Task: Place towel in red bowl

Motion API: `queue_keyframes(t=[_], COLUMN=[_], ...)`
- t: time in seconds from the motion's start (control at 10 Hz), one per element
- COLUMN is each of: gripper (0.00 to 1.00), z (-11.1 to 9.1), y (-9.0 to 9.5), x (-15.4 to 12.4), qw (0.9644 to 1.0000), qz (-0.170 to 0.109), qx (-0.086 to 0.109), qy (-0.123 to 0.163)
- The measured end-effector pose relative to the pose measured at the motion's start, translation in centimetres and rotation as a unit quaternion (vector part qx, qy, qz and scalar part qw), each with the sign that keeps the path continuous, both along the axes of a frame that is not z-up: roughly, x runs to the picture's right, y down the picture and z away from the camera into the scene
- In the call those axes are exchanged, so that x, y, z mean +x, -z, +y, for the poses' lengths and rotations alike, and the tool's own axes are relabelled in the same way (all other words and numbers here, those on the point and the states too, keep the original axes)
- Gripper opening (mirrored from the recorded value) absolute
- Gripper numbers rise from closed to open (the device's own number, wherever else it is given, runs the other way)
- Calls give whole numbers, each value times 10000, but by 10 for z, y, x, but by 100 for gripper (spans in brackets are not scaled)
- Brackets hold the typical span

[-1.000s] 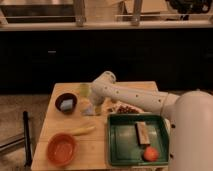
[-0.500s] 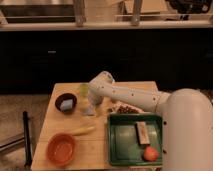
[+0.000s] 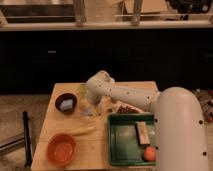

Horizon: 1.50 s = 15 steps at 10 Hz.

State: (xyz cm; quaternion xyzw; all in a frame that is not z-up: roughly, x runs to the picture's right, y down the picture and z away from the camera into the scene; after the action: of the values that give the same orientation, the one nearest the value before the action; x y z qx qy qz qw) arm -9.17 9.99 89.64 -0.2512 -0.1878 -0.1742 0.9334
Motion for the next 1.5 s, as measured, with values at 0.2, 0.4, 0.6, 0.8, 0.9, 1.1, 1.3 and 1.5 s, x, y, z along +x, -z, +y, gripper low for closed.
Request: queue_keyframes(t=[0.2, 0.4, 0.6, 0.8, 0.9, 1.1, 1.3, 1.5], gripper=[80, 80, 80, 80, 80, 80, 80, 80], z=[2, 4, 6, 10, 11, 13, 13, 13], y=[-7, -13, -19, -24, -26, -29, -31, -32], x=[2, 4, 7, 10, 11, 14, 16, 17], qw=[9999, 9997, 9995, 9992, 9992, 9990, 9989, 9988], qz=[-89, -126, -126, -94, -82, -52, -35, -21], qx=[-96, -185, -259, -340, -368, -413, -438, -463], qy=[-58, -123, -160, -162, -156, -162, -158, -170])
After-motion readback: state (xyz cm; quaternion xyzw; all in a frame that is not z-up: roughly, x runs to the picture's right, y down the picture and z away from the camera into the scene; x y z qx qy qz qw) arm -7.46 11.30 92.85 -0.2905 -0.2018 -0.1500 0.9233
